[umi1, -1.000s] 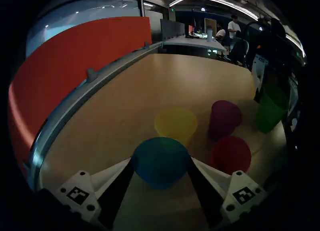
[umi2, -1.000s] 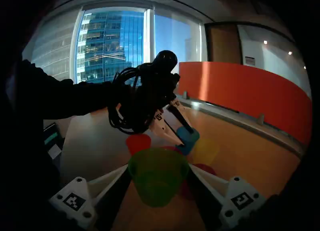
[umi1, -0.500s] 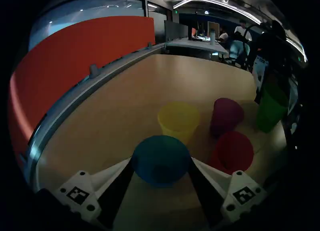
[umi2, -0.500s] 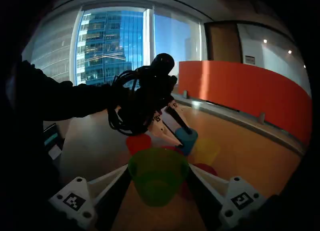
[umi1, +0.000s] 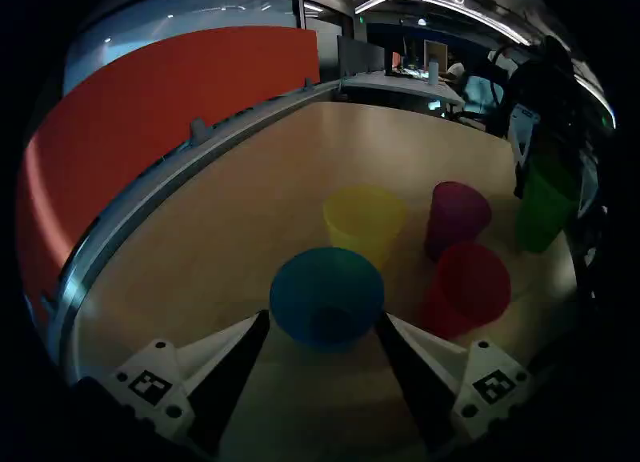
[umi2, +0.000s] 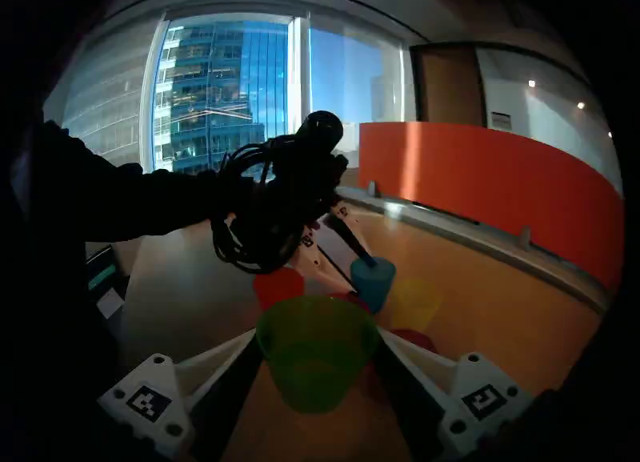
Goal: Pour water
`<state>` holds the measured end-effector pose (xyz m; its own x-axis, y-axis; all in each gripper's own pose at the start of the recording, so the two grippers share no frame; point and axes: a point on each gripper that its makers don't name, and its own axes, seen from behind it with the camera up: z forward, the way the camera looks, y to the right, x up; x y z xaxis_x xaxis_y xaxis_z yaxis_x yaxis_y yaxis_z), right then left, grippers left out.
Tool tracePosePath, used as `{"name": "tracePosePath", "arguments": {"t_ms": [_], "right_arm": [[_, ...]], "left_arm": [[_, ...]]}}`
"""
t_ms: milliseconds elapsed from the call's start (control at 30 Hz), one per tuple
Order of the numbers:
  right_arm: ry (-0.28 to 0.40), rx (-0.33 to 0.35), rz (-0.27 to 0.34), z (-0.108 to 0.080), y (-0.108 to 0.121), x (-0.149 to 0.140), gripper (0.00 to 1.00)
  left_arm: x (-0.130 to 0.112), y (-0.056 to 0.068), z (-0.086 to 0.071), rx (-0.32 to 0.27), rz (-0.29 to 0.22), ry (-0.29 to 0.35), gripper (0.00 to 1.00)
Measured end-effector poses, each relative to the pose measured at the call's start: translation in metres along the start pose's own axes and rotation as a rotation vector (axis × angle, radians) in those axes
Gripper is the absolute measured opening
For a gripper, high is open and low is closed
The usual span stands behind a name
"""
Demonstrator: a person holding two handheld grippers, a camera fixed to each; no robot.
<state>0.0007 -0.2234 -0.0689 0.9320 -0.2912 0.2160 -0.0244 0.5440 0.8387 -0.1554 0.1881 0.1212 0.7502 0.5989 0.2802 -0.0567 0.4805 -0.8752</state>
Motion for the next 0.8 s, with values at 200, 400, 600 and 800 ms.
{"name": "tracePosePath", "arguments": {"t_ms": [200,400,600,800], "right_arm": [[-0.006,0.012,0.006,0.005,-0.003,-0.005,0.90],[-0.030,0.026,0.000,0.014,-0.008,-0.016,0.90],[-0.053,0.049,0.005,0.025,-0.014,-0.027,0.90],[-0.081,0.072,-0.002,0.038,-0.021,-0.038,0.90]], "left_arm": [[-0.012,-0.005,-0.018,0.028,-0.028,0.008,0.98],[-0.018,-0.013,-0.041,0.066,-0.064,0.048,0.98],[-0.022,-0.020,-0.066,0.114,-0.108,0.087,0.98],[-0.029,-0.022,-0.086,0.153,-0.144,0.121,0.98]]}}
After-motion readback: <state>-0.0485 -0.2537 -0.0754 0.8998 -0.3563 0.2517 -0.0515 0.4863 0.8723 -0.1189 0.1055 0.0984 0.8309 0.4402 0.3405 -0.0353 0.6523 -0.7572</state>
